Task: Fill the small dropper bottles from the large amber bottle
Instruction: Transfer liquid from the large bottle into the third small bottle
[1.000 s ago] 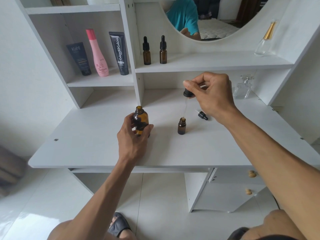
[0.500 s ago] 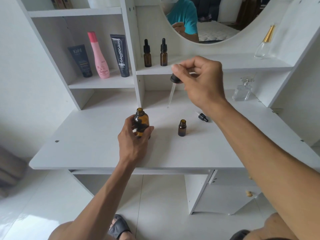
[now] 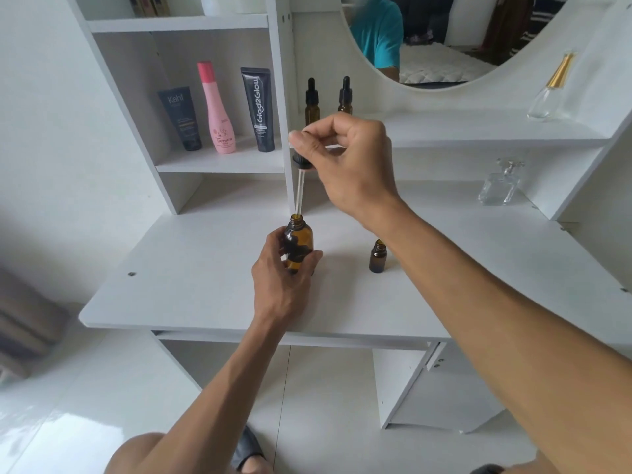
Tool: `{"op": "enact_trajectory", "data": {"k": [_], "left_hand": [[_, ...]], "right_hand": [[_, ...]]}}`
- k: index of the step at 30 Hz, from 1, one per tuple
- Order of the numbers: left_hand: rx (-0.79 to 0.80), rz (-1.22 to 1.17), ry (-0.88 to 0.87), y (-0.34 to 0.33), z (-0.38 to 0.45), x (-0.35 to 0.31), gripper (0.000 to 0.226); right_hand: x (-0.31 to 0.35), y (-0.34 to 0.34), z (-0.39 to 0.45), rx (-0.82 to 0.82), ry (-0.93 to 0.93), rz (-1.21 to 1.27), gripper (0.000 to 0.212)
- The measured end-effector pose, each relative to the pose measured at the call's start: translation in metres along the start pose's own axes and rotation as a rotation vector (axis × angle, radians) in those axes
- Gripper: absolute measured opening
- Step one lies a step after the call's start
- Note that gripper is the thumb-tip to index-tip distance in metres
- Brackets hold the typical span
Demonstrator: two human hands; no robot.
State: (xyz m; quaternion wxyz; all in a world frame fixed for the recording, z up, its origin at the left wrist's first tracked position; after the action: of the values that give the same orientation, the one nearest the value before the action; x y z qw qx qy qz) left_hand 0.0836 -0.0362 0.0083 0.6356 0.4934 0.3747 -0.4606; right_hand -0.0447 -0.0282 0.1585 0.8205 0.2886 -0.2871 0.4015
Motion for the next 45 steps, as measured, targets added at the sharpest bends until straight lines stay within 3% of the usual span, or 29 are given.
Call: {"op": "enact_trajectory", "data": {"k": [12,45], "left_hand": [[0.012,-0.01,-0.011,0.0,0.0,0.0,0.049],[0.004,0.009,-0.003,0.002,-0.003,-0.005,0.048]], "right_hand": [[-0.041,-0.024,-0.035,0.173,-0.146,-0.07,0.016],[-0.045,-0.008,-0.045,0.221,-0.228,-0.03,0.033]]}}
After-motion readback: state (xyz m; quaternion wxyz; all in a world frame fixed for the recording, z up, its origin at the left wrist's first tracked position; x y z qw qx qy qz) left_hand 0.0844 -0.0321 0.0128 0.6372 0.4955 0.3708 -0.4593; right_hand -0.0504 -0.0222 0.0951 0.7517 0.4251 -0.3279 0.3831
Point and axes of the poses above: each hand's wrist, its own z-axis towards the middle knuckle, its own y-axis out of the back of the hand, x = y × z, the point moved 3 cm from there along z, towards the middle knuckle, and after that the axes turned 4 degrees about y, right-handed, at the moved point
